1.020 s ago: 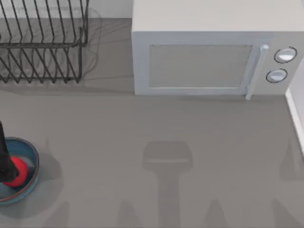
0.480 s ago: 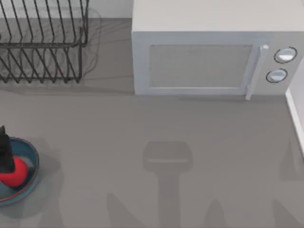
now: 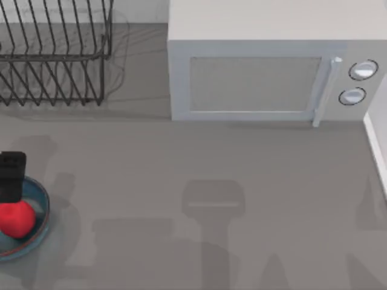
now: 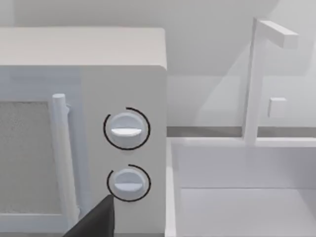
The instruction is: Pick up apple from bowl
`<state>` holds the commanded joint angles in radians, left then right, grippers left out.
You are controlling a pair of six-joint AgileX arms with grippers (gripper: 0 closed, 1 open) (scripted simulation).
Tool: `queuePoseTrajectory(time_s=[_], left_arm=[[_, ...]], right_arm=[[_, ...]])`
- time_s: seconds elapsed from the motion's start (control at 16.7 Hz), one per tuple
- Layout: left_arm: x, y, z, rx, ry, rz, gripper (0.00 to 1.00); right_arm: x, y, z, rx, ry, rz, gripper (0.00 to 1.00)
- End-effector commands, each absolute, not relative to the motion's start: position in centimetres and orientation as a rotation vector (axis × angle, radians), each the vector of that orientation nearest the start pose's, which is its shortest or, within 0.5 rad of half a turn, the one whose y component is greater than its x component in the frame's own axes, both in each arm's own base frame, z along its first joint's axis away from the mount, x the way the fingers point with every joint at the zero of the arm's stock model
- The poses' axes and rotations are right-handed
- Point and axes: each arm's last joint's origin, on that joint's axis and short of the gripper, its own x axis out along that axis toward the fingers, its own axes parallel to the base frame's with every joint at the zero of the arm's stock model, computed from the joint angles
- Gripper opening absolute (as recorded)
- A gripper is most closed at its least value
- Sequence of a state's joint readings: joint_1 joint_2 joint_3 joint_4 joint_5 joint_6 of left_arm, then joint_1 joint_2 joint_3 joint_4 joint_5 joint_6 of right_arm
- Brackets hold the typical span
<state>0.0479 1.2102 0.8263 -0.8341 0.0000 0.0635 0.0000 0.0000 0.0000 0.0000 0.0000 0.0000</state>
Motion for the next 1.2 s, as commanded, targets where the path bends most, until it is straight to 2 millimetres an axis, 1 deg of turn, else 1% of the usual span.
queuePoseTrajectory(time_s=[0.18, 0.36, 0.48, 0.78, 0.84, 0.96, 1.2], left_arm=[[24.6, 1.5, 20.8, 0.021, 1.428, -0.007, 1.0], [26.3, 1.7, 20.1, 0.017, 1.547, -0.014, 1.0], [26.6, 1.8, 19.9, 0.016, 1.571, -0.016, 1.0], [26.6, 1.7, 19.8, 0.019, 1.57, -0.019, 1.0], [26.6, 1.7, 19.4, 0.019, 1.574, -0.019, 1.0], [26.7, 1.7, 17.9, 0.018, 1.579, -0.019, 1.0], [27.1, 1.8, 13.8, 0.017, 1.552, -0.015, 1.0]], right_arm=[[10.6, -0.1, 16.0, 0.0, 0.0, 0.0, 1.0], [10.6, -0.1, 16.0, 0.0, 0.0, 0.0, 1.0], [10.6, -0.1, 16.0, 0.0, 0.0, 0.0, 1.0], [10.6, -0.1, 16.0, 0.0, 0.0, 0.0, 1.0], [10.6, -0.1, 16.0, 0.0, 0.0, 0.0, 1.0], [10.6, -0.1, 16.0, 0.0, 0.0, 0.0, 1.0], [10.6, -0.1, 16.0, 0.0, 0.0, 0.0, 1.0]])
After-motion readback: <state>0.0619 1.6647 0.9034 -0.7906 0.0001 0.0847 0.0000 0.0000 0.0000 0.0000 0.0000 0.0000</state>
